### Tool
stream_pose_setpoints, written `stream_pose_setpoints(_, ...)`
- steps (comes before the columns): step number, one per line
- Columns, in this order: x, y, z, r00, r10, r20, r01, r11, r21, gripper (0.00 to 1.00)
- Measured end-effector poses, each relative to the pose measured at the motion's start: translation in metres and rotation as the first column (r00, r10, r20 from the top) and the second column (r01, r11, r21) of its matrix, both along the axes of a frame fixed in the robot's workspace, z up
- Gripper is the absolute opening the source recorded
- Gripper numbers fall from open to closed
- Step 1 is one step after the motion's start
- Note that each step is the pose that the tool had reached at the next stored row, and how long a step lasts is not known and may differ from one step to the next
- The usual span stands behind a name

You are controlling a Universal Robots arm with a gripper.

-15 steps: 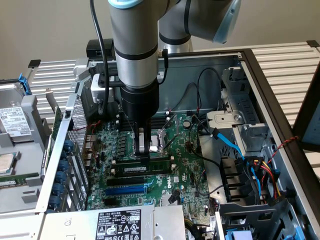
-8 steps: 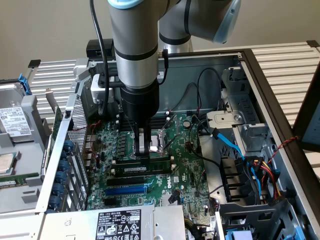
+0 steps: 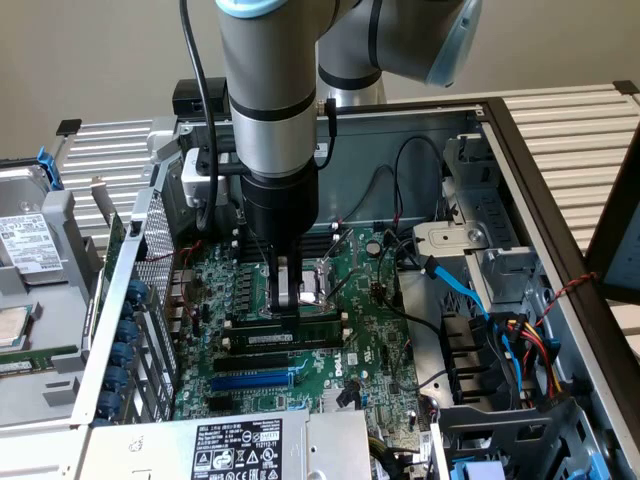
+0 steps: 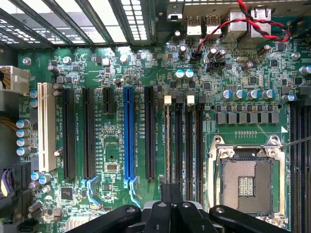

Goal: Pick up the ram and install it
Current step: 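Press down the ram until it locks into place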

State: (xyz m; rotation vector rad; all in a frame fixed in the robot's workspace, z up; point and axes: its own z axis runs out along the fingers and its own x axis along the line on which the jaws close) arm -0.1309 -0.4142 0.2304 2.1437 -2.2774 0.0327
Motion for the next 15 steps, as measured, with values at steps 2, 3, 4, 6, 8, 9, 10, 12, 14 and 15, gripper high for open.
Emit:
stream_pose_setpoints(2, 0.0, 0.0, 0.0, 1.0, 0.0, 0.0, 0.0, 1.0, 0.0, 0.11)
stream_pose_setpoints(3, 0.0, 0.0, 0.0, 1.0, 0.0, 0.0, 0.0, 1.0, 0.0, 0.11)
stream_pose_setpoints(4, 0.0, 0.0, 0.0, 1.0, 0.0, 0.0, 0.0, 1.0, 0.0, 0.11)
stream_pose_setpoints(6, 0.0, 0.0, 0.0, 1.0, 0.0, 0.0, 0.0, 1.0, 0.0, 0.11)
stream_pose_setpoints(8, 0.0, 0.0, 0.0, 1.0, 0.0, 0.0, 0.0, 1.0, 0.0, 0.11)
stream_pose_setpoints(9, 0.0, 0.0, 0.0, 1.0, 0.0, 0.0, 0.0, 1.0, 0.0, 0.11)
stream_pose_setpoints(10, 0.0, 0.0, 0.0, 1.0, 0.0, 0.0, 0.0, 1.0, 0.0, 0.11)
stream_pose_setpoints(12, 0.0, 0.0, 0.0, 1.0, 0.0, 0.0, 0.0, 1.0, 0.0, 0.11)
stream_pose_setpoints(14, 0.0, 0.0001, 0.0, 1.0, 0.0, 0.0, 0.0, 1.0, 0.0, 0.11)
stream_pose_setpoints(15, 0.0, 0.0, 0.0, 1.0, 0.0, -0.0001, 0.0, 1.0, -0.0001, 0.11)
